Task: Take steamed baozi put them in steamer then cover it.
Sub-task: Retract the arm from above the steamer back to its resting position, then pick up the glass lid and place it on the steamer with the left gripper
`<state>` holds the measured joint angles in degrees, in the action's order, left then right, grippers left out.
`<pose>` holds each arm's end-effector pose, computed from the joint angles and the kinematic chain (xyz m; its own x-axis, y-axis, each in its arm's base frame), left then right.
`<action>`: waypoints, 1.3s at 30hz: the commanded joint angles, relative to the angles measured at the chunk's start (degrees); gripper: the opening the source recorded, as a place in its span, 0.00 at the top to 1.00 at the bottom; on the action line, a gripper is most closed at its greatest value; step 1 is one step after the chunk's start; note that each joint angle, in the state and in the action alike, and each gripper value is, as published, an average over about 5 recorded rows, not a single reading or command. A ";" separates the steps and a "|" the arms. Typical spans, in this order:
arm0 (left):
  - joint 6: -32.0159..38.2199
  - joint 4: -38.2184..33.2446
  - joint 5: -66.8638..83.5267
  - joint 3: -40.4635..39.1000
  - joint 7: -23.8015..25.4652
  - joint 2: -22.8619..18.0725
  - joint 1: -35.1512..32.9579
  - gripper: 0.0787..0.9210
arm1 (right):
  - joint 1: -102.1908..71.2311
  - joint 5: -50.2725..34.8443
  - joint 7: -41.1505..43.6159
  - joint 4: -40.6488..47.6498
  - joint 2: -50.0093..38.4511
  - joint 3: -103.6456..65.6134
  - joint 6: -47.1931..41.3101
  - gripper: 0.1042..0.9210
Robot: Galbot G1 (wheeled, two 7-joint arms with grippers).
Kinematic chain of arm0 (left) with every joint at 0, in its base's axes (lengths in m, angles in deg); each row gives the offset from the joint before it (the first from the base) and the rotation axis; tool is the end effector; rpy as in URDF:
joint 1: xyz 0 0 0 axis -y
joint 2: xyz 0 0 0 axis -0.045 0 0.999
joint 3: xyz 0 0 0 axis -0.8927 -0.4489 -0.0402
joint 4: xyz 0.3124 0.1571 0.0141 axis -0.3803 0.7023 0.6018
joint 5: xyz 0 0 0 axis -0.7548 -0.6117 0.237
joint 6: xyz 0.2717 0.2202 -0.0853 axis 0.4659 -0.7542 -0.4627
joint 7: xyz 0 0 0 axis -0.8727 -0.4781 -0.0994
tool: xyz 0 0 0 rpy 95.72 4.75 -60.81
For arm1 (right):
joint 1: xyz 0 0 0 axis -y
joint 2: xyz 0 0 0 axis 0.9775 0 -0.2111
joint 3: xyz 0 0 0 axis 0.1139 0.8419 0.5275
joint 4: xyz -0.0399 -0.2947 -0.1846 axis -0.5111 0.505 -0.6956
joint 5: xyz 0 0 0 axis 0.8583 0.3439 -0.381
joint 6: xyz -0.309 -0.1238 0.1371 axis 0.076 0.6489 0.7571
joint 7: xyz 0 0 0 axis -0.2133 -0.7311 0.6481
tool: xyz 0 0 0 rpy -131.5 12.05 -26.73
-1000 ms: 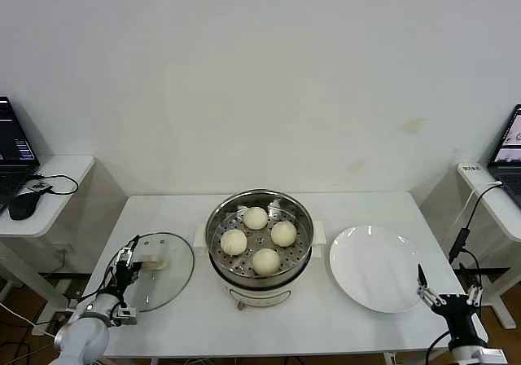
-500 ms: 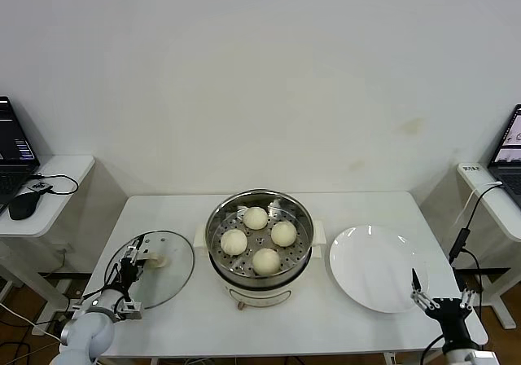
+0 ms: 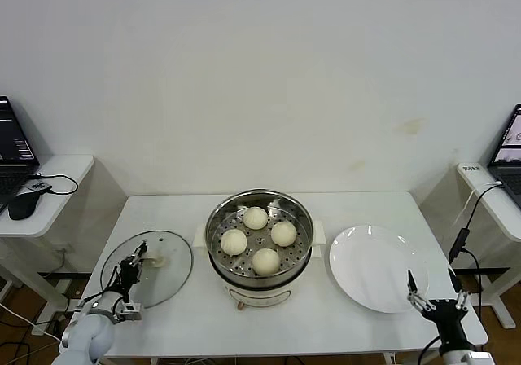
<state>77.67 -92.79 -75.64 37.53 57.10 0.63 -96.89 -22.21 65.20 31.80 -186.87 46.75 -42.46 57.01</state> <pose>0.3119 0.2062 -0.4329 -0.9821 0.0464 0.1824 0.1811 -0.0306 0.9830 0.1422 -0.1696 -0.3562 -0.9954 0.0951 -0.0107 0.0955 0.9803 -0.1731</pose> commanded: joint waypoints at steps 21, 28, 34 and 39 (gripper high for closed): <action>-13.22 -41.81 9.45 14.35 11.60 5.28 -19.64 0.93 | 0.33 3.22 -0.18 0.07 -2.11 5.01 0.88 0.12; -19.95 -48.54 10.27 6.08 14.68 8.07 -17.36 0.93 | 0.46 9.15 -1.64 -0.31 -1.12 6.07 0.98 0.12; -24.91 -49.01 9.32 -3.72 14.99 9.30 -11.71 0.93 | 0.47 16.04 -3.34 0.08 1.52 6.70 0.85 0.12; -29.22 -47.09 7.78 -11.66 16.96 8.98 -6.30 0.93 | 1.74 17.40 -3.95 2.09 2.77 7.22 0.41 0.12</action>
<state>57.95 -135.55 -67.44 40.41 69.90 8.46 -110.03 -21.37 75.96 29.19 -186.49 47.18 -36.19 57.84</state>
